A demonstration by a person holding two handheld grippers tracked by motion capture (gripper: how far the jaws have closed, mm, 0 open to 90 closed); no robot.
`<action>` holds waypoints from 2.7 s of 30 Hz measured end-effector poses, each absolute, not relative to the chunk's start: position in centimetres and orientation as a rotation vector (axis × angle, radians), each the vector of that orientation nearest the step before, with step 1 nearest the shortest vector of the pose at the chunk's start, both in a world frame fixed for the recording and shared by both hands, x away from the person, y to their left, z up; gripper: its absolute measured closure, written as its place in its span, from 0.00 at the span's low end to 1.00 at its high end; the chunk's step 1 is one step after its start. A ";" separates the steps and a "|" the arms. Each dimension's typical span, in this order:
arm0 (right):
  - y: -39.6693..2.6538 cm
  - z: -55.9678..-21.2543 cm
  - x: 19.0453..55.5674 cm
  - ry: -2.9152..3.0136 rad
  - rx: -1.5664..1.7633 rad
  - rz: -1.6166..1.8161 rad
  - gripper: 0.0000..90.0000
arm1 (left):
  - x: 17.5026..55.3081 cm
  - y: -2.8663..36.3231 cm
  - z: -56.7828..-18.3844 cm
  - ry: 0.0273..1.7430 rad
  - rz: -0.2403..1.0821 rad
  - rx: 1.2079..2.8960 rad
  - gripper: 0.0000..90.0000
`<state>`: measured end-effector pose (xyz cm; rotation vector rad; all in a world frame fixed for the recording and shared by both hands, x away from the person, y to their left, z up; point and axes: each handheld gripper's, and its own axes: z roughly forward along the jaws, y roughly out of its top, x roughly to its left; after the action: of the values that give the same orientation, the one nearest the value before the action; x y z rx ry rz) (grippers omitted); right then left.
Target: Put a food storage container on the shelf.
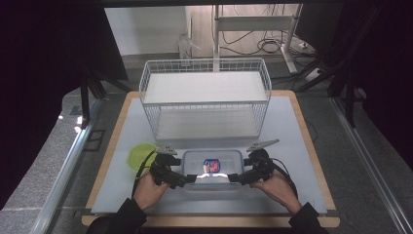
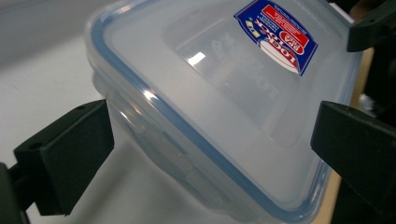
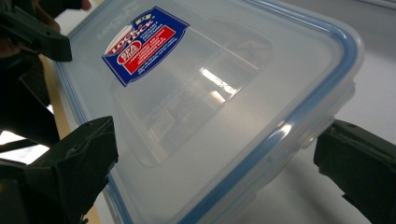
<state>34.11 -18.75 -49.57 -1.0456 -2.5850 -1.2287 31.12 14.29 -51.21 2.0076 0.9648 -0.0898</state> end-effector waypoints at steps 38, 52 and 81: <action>-21.3 -47.9 29.7 -2.585 -1.061 -1.336 0.47 | 27.3 15.3 -50.7 0.869 -0.012 1.984 0.26; -21.8 -48.0 29.9 -2.484 -1.123 -1.352 0.54 | 27.2 16.9 -50.7 0.906 -0.103 1.890 0.49; -21.3 -45.1 29.7 -2.490 -1.134 -1.518 0.60 | 26.7 17.1 -47.5 0.914 0.043 1.857 0.54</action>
<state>29.71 -21.31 -45.14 -1.1341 -2.4901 -1.5183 26.67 17.15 -47.54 1.8573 0.9143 0.0433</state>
